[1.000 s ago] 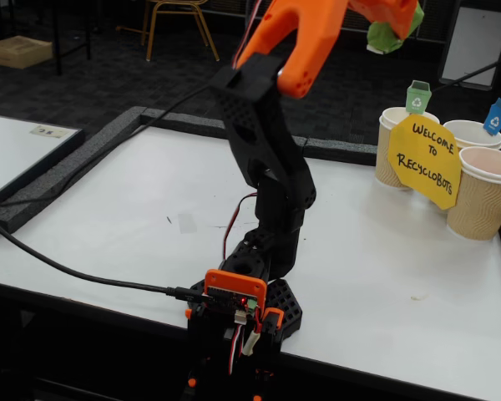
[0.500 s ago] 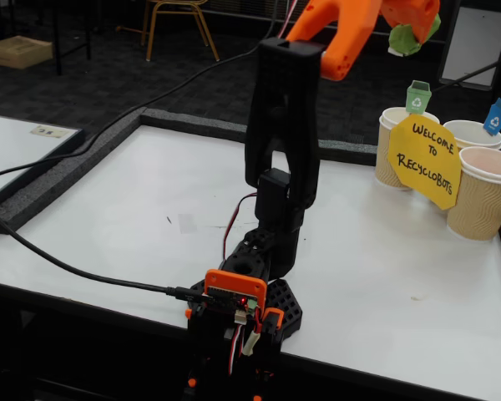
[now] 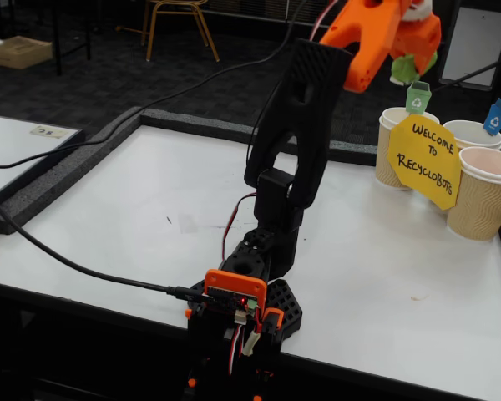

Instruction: Sort rubbish by color.

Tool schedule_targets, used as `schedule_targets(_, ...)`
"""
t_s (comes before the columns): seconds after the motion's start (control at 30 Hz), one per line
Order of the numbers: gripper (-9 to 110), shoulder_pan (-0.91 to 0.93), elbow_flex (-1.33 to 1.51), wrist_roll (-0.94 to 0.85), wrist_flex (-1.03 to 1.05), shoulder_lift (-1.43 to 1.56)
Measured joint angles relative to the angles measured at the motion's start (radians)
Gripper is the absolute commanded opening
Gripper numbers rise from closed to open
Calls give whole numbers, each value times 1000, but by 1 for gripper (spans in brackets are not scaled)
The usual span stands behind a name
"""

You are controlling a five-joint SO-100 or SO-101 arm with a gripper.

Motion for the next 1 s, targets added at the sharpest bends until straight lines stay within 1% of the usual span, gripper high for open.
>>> schedule_targets(0.2, 0, 0, -52, 0, -74, -78)
schedule_targets(0.3, 2, 0, -74, 0, -94, -109)
schedule_targets(0.57, 19, 0, -77, 0, -190, -169)
schedule_targets(0.67, 22, 2, -77, 0, -206, -169)
schedule_targets(0.8, 22, 3, -77, -2, -209, -169)
schedule_targets(1.0, 9, 6, -77, -2, -204, -169)
